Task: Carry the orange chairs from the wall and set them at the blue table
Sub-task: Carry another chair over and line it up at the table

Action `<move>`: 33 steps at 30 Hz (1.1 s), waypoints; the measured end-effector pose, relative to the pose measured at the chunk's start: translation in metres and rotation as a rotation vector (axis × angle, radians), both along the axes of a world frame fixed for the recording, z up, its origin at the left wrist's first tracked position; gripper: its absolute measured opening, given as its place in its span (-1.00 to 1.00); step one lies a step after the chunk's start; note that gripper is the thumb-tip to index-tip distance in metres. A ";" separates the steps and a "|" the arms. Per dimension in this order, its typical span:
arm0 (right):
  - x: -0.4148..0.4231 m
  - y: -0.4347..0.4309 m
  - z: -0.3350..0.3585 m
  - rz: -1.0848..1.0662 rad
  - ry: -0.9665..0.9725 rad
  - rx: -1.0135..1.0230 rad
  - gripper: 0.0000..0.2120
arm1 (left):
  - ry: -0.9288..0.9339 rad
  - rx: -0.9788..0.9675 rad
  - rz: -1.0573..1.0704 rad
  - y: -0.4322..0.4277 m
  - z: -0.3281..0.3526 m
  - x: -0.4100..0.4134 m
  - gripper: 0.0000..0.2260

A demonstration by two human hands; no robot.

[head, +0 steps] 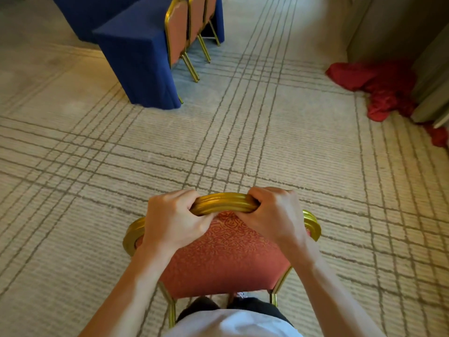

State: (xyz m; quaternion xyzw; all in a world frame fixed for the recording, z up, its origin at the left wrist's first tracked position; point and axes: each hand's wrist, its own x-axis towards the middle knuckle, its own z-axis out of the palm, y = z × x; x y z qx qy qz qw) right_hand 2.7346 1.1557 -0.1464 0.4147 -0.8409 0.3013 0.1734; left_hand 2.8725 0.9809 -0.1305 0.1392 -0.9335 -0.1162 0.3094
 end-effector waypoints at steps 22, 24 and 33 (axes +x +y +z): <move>-0.277 -0.238 0.031 -0.130 0.129 -0.008 -0.57 | 0.095 0.002 -0.193 -0.262 0.013 -0.311 -0.60; -0.306 -0.251 0.031 -0.142 0.121 -0.008 -0.58 | 0.086 0.005 -0.207 -0.277 0.015 -0.342 -0.60; -0.465 -0.309 0.003 -0.154 0.069 -0.002 -0.59 | 0.050 0.006 -0.202 -0.336 -0.006 -0.500 -0.64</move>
